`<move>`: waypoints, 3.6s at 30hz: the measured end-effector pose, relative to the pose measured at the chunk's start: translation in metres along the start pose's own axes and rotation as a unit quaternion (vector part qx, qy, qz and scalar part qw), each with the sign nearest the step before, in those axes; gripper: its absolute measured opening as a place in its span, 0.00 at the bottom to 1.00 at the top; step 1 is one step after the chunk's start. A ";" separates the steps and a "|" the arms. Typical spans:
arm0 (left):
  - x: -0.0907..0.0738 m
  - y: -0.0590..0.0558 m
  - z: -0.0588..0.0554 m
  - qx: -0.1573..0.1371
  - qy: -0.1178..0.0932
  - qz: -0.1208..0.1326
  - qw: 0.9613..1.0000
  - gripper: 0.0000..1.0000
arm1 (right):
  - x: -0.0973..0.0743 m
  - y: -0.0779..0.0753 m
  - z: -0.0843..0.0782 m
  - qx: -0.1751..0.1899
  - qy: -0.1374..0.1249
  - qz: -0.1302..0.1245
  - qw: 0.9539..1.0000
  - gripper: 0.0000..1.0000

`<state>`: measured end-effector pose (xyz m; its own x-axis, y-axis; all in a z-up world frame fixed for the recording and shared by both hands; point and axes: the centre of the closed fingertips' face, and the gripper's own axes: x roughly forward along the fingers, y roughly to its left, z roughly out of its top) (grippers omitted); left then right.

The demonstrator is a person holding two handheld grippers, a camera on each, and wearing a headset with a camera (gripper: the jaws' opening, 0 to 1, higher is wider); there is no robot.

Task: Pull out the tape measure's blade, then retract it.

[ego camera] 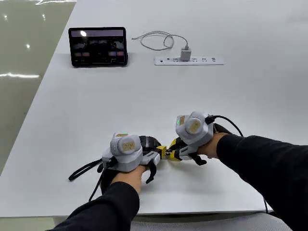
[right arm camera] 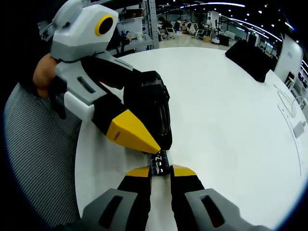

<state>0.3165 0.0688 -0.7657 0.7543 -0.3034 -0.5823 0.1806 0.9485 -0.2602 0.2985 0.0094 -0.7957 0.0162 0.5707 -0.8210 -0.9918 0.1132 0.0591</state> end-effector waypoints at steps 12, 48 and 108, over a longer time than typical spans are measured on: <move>0.000 -0.001 -0.001 0.005 0.000 -0.002 1.000 0.61 | 0.000 0.002 0.000 -0.009 -0.008 -0.002 1.000 0.12; 0.001 0.002 -0.003 0.056 0.013 0.026 0.998 0.61 | 0.002 0.000 0.002 0.000 -0.024 -0.017 1.000 0.10; 0.000 0.004 0.000 0.013 0.009 0.002 1.000 0.63 | 0.011 -0.002 0.018 -0.035 -0.045 -0.013 0.998 0.18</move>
<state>0.3173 0.0723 -0.7672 0.7443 -0.3001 -0.5967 0.1933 0.9519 -0.2378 0.3027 0.0301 -0.7945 0.0511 0.6399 -0.7668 -0.9973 0.0739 -0.0049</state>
